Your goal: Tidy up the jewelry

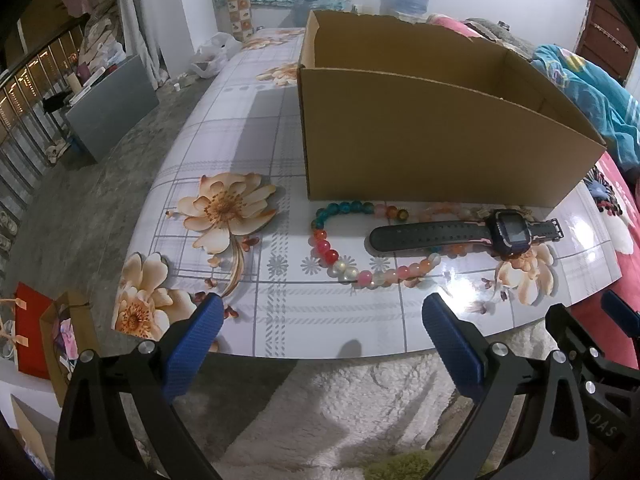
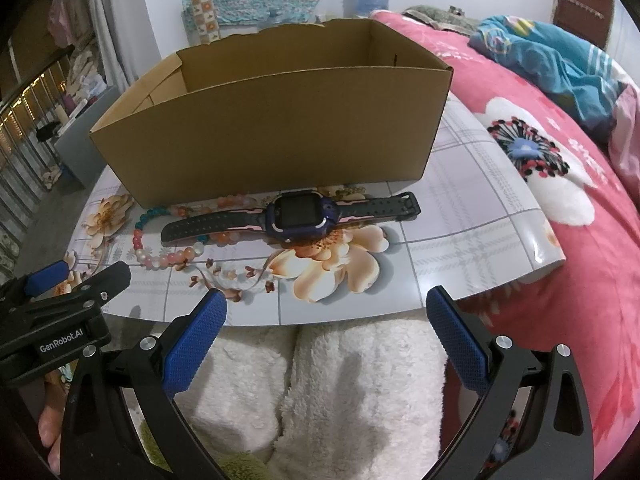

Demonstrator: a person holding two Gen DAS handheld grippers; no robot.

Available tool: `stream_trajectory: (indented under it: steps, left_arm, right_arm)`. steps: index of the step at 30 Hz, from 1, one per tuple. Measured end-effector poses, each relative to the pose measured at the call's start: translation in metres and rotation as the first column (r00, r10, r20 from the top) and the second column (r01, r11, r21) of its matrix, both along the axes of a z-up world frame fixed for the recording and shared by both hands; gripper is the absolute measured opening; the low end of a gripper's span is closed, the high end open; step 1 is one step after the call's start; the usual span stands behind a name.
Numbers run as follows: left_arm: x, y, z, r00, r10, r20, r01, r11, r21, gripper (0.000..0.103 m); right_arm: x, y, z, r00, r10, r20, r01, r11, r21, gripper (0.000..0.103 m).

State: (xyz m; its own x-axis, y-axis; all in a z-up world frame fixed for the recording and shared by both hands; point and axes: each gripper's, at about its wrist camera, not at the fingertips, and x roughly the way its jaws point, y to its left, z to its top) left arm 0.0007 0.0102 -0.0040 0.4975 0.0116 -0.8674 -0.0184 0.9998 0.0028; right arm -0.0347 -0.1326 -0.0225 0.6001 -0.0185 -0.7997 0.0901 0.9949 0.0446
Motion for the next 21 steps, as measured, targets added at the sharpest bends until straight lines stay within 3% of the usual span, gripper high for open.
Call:
stream_trajectory:
  steps: [21]
  left_arm:
    - [0.0014, 0.0, -0.0002, 1.0, 0.002, 0.001, -0.002, 1.0, 0.006, 0.097]
  right_arm:
    - [-0.0015, -0.0038, 0.0006, 1.0, -0.003, 0.008, 0.003, 1.0, 0.001, 0.096]
